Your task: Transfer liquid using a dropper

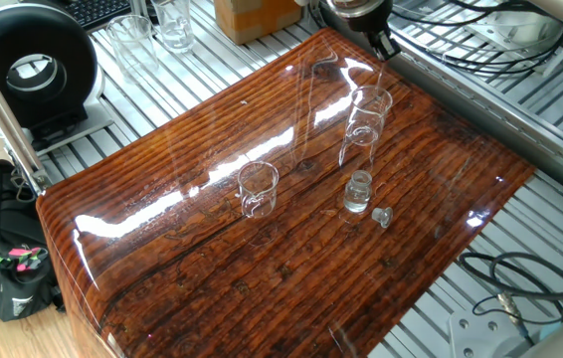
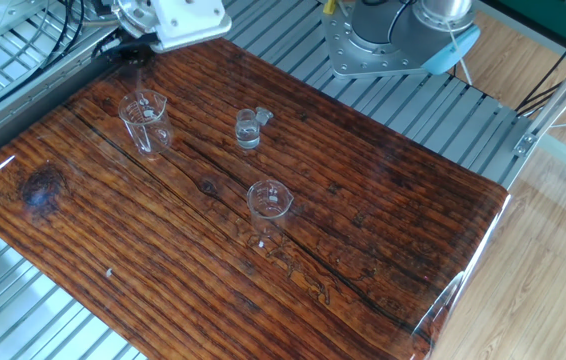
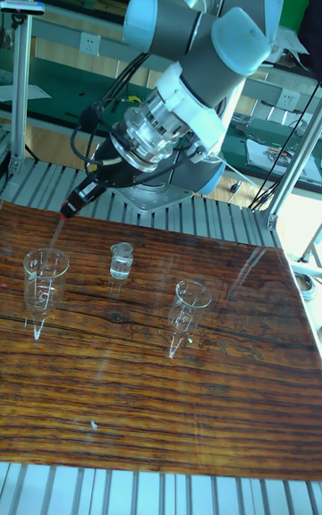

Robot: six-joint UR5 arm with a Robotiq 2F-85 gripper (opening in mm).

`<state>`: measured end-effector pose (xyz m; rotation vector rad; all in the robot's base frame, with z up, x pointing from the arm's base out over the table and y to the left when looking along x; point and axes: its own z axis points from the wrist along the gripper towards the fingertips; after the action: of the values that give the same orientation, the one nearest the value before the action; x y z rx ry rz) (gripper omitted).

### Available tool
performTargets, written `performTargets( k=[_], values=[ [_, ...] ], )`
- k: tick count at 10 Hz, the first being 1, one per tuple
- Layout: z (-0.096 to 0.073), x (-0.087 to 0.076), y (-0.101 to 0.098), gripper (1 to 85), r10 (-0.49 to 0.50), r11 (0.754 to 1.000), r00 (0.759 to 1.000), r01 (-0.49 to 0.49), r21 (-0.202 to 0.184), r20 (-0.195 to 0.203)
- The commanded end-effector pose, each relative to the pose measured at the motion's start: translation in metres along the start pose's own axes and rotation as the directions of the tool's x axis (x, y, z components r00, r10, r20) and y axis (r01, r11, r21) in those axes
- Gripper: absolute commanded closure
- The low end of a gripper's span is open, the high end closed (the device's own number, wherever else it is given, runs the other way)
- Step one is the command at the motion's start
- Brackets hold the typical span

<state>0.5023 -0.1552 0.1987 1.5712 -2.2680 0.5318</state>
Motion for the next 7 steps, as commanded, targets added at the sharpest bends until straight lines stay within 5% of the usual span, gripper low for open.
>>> performTargets(
  k=[1, 7],
  values=[
    [0.016, -0.008, -0.009, 83.7, -0.03, 1.0, 0.999, 0.03, -0.008, 0.039],
    [0.032, -0.015, -0.005, 83.7, -0.174, 0.981, 0.984, 0.177, -0.076, 0.043]
  ],
)
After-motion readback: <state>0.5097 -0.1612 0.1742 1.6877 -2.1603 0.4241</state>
